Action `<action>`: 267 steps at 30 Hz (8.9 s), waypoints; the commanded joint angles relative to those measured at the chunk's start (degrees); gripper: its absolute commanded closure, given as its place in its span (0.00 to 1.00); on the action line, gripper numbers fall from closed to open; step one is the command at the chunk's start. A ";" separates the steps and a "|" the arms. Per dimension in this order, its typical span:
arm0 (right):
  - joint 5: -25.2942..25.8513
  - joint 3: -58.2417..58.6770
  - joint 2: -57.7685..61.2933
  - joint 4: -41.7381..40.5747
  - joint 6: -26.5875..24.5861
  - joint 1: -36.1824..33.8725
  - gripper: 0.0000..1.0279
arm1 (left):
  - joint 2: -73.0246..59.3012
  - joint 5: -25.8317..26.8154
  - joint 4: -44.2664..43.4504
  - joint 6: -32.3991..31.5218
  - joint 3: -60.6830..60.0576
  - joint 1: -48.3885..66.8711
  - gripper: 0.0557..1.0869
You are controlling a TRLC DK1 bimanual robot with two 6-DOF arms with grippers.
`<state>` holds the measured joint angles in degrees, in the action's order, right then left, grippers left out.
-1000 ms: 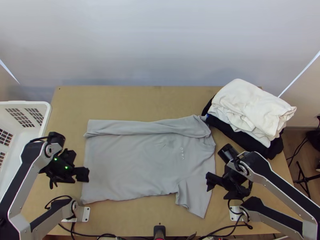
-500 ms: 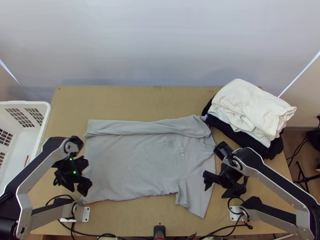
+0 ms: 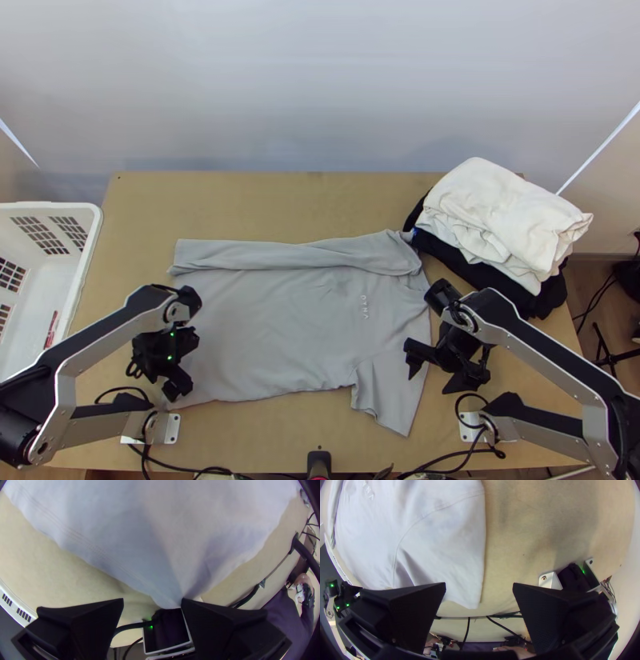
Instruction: Fold the t-shirt
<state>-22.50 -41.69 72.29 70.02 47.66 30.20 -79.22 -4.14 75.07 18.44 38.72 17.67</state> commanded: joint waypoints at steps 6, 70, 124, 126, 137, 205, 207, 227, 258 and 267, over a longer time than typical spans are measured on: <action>0.00 0.12 1.10 0.03 -0.29 -0.05 0.09 | -1.29 -0.96 1.22 -0.77 1.62 7.47 0.18; 0.09 -1.02 2.59 0.91 -5.38 -3.65 0.09 | -9.20 6.51 -1.94 -4.46 3.12 16.17 0.96; 15.38 9.79 -4.26 -18.25 -8.55 5.14 0.97 | -5.42 7.75 -1.85 -4.20 5.23 8.34 0.96; 15.38 9.79 -4.44 -18.16 -8.55 4.96 0.97 | -4.63 8.98 -2.12 -4.20 6.02 6.59 0.96; 17.49 8.91 -7.52 -17.20 -8.72 4.26 0.97 | -0.23 9.33 -2.21 -3.41 5.93 1.31 0.96; 24.52 -22.91 5.05 -8.67 -15.23 -6.90 0.97 | -3.31 13.28 -3.17 2.31 26.67 -14.60 0.96; 25.05 -25.46 6.90 -8.67 -15.23 -7.17 0.97 | -4.19 13.28 -3.26 2.31 28.08 -14.68 0.96; 29.88 -35.21 17.71 -11.13 -11.98 -9.45 0.97 | -9.02 13.72 -7.04 2.48 35.90 -15.39 0.96; 42.19 -44.53 26.41 -18.51 -6.09 -2.60 0.97 | -18.25 14.51 -10.47 3.54 47.59 -21.36 0.96; 45.44 -45.41 28.34 -20.18 -3.71 -2.07 0.97 | -19.83 14.51 -10.73 3.62 46.80 -21.45 0.96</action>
<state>21.06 -86.30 99.15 51.00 42.26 27.64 -97.89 10.35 64.53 21.78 86.06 -3.51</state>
